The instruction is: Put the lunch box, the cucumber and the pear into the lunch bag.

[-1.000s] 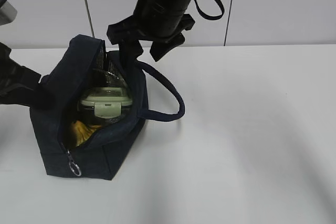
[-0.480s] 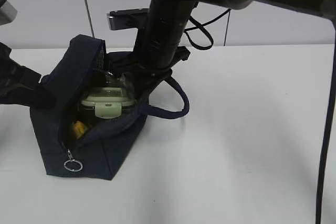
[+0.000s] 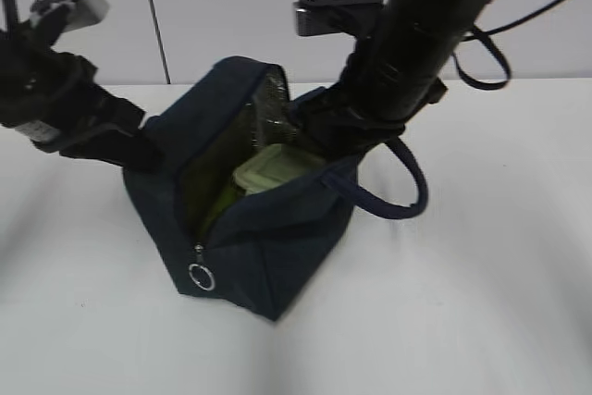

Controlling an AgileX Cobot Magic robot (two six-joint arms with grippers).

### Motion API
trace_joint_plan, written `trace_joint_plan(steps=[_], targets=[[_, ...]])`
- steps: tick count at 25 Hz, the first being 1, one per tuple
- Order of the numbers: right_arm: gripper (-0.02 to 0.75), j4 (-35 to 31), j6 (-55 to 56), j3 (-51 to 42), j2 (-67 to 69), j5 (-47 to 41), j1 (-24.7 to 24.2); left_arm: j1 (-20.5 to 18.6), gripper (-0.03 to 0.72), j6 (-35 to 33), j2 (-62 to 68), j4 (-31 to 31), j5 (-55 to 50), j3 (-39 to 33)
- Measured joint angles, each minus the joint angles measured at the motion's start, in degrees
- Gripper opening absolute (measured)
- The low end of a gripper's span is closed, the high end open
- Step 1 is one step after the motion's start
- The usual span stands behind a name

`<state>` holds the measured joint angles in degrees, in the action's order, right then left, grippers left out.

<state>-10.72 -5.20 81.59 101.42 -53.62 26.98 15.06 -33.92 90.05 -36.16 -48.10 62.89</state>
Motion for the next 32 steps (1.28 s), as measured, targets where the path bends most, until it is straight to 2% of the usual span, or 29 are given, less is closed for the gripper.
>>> trace_joint_plan(steps=[3,5,7,9,11,12,17,20,22,25,27,32], targets=[[0.008,0.0,-1.2,-7.1,-4.3,3.9,-0.2,4.0,-0.015,0.5,2.0,-0.5,2.1,1.2],[0.04,-0.9,-2.7,-8.5,-4.8,5.4,-0.2,5.2,0.004,0.6,2.0,-0.5,2.6,1.4],[0.153,-2.0,-4.1,-8.7,-4.9,6.3,-0.2,5.4,0.069,0.6,2.1,-0.5,2.6,1.4],[0.344,-2.7,-5.1,-8.7,-5.2,7.1,-0.2,5.4,0.162,0.6,2.1,-0.5,2.6,1.4],[0.493,-3.3,-5.9,-8.7,-5.8,7.7,-0.2,5.4,0.257,0.6,2.1,-0.5,2.0,1.4],[0.533,-3.4,-6.0,-8.7,-6.3,8.0,-0.2,5.4,0.281,0.5,2.0,-0.5,1.9,1.4],[0.542,-3.6,-7.1,-9.1,-11.5,10.4,-0.2,5.4,0.317,0.1,-2.7,-0.5,4.8,0.1],[0.536,-6.8,-9.8,-11.7,-16.9,15.0,0.4,5.4,0.319,-1.1,-9.2,-0.8,11.0,-5.1],[0.534,-11.1,-13.3,-16.3,-21.5,20.1,2.3,5.4,0.315,-2.8,-14.1,-1.0,15.5,-9.8],[0.533,-19.2,-21.4,-25.8,-27.4,30.9,8.6,6.3,0.312,-4.6,-20.9,-1.2,21.2,-16.6],[0.533,-23.9,-27.0,-32.0,-29.5,38.6,14.7,7.5,0.312,-5.4,-24.4,-1.5,24.1,-20.4],[0.511,-29.1,-31.1,-45.5,-28.7,56.9,29.1,9.8,0.31,-5.6,-28.9,-1.9,27.7,-25.7]])
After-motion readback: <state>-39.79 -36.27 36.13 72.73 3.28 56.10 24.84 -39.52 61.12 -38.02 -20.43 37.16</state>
